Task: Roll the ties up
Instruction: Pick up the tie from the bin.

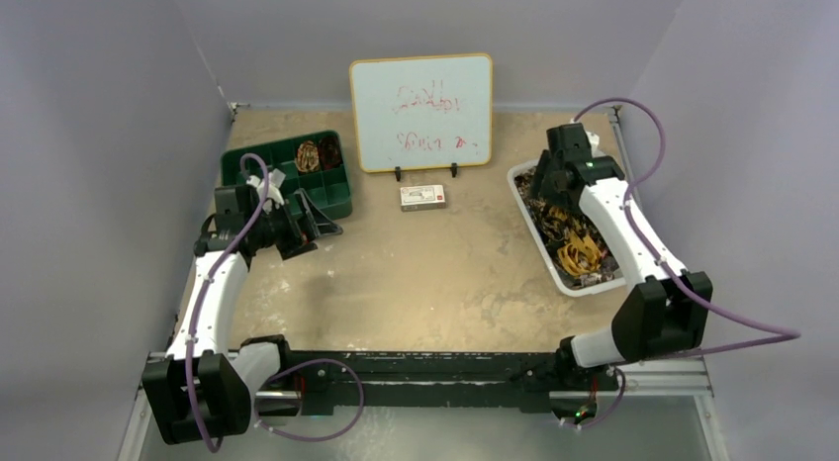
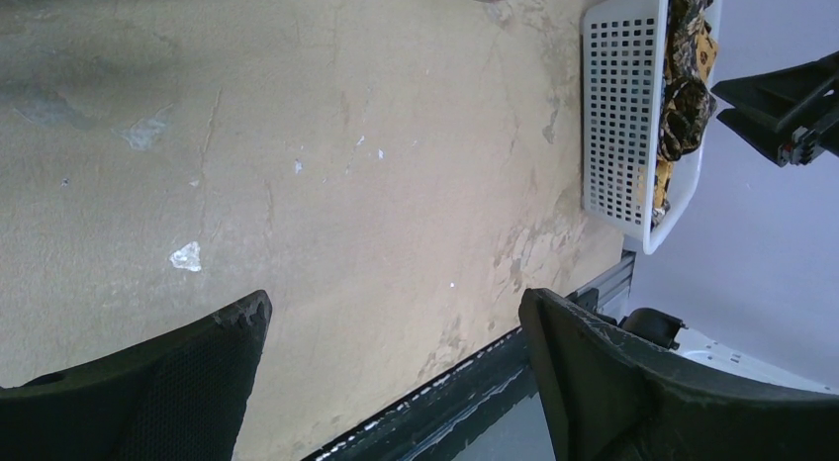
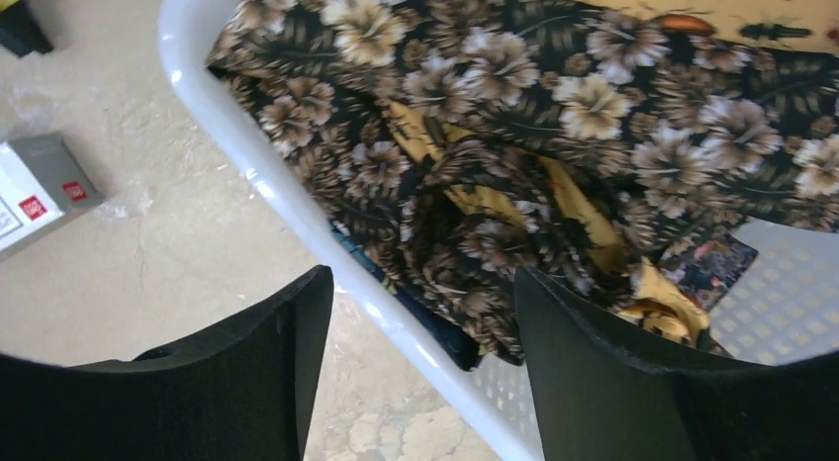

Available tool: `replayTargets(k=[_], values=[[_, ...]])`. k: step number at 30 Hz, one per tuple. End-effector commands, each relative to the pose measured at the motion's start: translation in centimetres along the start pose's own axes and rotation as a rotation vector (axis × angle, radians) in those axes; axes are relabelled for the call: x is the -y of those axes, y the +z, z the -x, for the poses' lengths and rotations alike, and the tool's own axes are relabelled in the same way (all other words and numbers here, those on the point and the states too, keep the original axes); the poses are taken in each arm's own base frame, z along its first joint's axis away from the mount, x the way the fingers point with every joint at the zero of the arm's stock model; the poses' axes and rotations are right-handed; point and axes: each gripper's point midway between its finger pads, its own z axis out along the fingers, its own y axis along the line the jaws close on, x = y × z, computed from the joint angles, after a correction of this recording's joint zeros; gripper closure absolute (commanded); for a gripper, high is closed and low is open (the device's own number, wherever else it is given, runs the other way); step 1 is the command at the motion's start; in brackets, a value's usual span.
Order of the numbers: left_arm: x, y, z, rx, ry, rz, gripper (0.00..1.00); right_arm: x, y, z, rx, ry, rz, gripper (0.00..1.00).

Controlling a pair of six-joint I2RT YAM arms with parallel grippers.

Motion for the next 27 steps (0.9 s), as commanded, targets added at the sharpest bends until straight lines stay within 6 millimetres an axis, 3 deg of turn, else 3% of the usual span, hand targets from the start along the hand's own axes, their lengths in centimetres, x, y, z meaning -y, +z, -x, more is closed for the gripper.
replayTargets(k=[1,8,22,25,27], values=[[0.3,0.4,-0.2,-0.016,0.025,-0.033,0.04,1.5,-1.6,0.8,0.032,0.057,0.008,0.31],[0.4,0.6,-0.3,-0.030,0.021,-0.043,0.05,2.2,0.1,-1.0,-0.042,0.015,-0.006,0.37],[0.5,0.7,-0.5,-0.041,0.025,-0.050,0.05,4.6,3.5,-4.1,-0.188,-0.141,-0.145,0.38],[0.5,0.7,-0.5,-0.041,0.024,-0.050,0.05,4.6,4.0,-4.4,-0.202,-0.160,-0.147,0.49],[0.5,0.8,-0.6,-0.044,0.024,-0.050,0.05,4.5,4.0,-4.3,-0.196,-0.162,-0.143,0.63]])
